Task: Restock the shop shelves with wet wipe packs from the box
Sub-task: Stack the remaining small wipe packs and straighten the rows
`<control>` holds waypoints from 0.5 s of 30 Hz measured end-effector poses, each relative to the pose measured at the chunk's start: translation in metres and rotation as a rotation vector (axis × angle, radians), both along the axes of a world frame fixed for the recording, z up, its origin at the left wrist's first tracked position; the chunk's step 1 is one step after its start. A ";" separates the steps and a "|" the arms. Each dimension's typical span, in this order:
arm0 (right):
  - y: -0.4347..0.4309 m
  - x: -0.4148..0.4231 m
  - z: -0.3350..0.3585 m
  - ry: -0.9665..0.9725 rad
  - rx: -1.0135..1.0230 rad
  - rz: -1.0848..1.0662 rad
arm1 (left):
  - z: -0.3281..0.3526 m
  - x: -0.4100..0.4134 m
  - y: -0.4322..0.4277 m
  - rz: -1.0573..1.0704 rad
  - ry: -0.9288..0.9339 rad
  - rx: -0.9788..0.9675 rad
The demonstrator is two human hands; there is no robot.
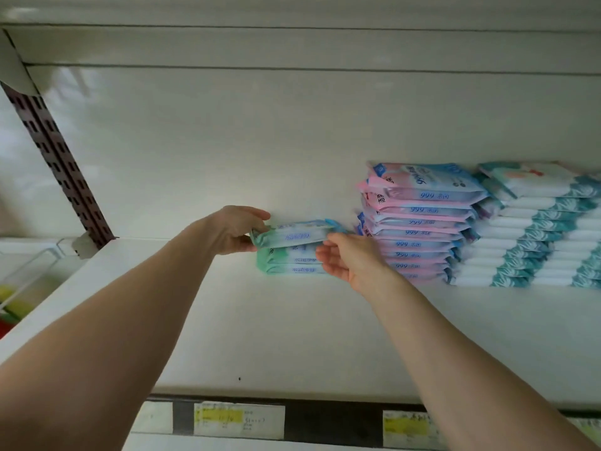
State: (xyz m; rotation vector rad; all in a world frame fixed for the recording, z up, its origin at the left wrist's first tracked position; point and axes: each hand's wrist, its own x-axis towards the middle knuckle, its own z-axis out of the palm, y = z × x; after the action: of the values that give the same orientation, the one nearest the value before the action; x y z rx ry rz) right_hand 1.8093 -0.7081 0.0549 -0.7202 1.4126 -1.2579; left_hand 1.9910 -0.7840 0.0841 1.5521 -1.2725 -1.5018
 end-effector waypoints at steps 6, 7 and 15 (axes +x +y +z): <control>0.005 -0.008 -0.014 0.380 0.012 -0.001 | -0.018 -0.021 -0.009 0.091 -0.199 -0.218; 0.004 -0.010 -0.015 0.465 0.021 0.023 | -0.020 -0.023 -0.008 0.093 -0.245 -0.252; 0.022 -0.009 -0.008 1.425 -0.494 0.081 | -0.024 -0.023 0.005 -0.134 -0.536 -0.528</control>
State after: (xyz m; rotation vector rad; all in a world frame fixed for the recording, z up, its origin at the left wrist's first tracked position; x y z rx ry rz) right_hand 1.8000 -0.6862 0.0473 -2.2682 2.0852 -0.9764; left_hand 1.9684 -0.7788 0.0604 1.5643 -1.9169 -0.7264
